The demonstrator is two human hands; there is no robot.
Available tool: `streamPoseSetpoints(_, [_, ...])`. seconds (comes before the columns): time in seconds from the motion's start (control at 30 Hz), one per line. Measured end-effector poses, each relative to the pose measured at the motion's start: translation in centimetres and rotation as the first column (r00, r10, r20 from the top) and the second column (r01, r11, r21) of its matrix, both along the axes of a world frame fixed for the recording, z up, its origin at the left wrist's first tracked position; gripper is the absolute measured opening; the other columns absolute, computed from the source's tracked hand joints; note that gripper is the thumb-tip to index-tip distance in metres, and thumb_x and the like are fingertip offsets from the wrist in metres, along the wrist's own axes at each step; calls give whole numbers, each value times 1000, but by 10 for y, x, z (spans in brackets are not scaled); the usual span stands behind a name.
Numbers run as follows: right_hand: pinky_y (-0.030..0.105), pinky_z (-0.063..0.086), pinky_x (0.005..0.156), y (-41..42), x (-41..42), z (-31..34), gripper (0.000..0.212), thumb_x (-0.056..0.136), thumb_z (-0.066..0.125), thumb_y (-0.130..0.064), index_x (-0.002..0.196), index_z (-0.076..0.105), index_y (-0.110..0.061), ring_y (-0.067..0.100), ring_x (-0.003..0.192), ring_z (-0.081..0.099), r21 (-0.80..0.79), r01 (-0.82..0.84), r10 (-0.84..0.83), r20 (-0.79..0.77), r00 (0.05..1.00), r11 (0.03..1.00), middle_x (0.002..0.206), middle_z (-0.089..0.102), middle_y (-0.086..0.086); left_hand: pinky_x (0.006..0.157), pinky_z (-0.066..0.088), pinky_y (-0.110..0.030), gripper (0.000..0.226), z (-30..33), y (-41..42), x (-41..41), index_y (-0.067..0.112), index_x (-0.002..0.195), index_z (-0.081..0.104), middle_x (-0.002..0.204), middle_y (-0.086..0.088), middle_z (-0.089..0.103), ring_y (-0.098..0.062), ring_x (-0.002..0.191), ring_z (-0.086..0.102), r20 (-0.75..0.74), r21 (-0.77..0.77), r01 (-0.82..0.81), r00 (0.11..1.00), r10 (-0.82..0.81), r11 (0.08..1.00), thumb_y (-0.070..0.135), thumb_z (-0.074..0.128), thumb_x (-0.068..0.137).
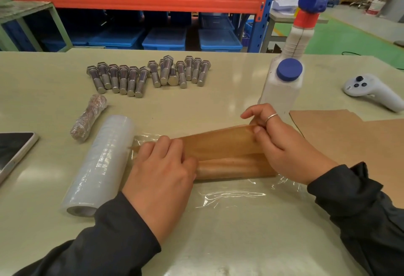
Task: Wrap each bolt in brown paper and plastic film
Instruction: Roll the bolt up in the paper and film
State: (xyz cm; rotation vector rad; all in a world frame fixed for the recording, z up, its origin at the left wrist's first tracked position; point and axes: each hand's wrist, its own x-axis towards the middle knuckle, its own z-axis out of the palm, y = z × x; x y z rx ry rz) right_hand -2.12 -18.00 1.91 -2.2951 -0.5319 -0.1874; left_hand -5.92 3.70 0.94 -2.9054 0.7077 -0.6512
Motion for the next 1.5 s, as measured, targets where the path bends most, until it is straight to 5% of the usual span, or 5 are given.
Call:
streamPoseSetpoints(0.13, [13, 42, 65, 4, 0, 3, 46, 73, 65, -55, 108, 37, -48, 1, 72, 50, -92, -27, 14, -137, 990, 995, 80, 52, -7, 62, 21, -35, 11, -1, 0, 0, 15, 62, 66, 64, -5, 50, -27, 62, 50, 8, -9, 1, 1000, -1, 1000, 20, 58, 68])
streamPoseSetpoints(0.53, [8, 38, 55, 11, -3, 6, 30, 73, 78, -14, 60, 61, -35, -4, 57, 54, -24, -109, 95, -324, 941, 994, 58, 61, -20, 73, 25, -34, 13, -9, 0, 2, 15, 61, 67, 74, -7, 56, -25, 80, 41, 147, -169, 34, 989, -9, 985, 11, 78, 57])
streamPoseSetpoints(0.8, [10, 37, 58, 12, -4, 6, 35, 75, 76, -9, 59, 60, -36, -4, 56, 51, 16, -146, 143, -330, 933, 989, 58, 57, -22, 105, 13, -46, 93, 10, 4, 5, 8, 119, 56, 118, -11, 62, -26, 125, 43, 17, -240, -9, 1000, 13, 971, 23, 92, 34])
streamPoseSetpoints(1.03, [14, 42, 60, 11, -6, 6, 22, 77, 74, -9, 67, 67, -28, 1, 60, 55, -1, -156, 148, -318, 937, 988, 64, 63, -13, 70, 32, -24, 21, 6, 10, 11, 13, 56, 58, 50, 3, 52, -19, 46, 53, -81, -297, 74, 991, -102, 952, 16, 79, 56])
streamPoseSetpoints(1.5, [9, 38, 64, 5, -14, 16, 36, 82, 63, -4, 102, 72, -32, -4, 68, 53, -260, -328, 233, -337, 912, 908, 68, 54, -31, 38, 23, -18, 34, 26, 4, -8, 17, 48, 57, 50, 2, 51, -17, 32, 48, -297, -19, 96, 950, -97, 995, 18, 89, 35])
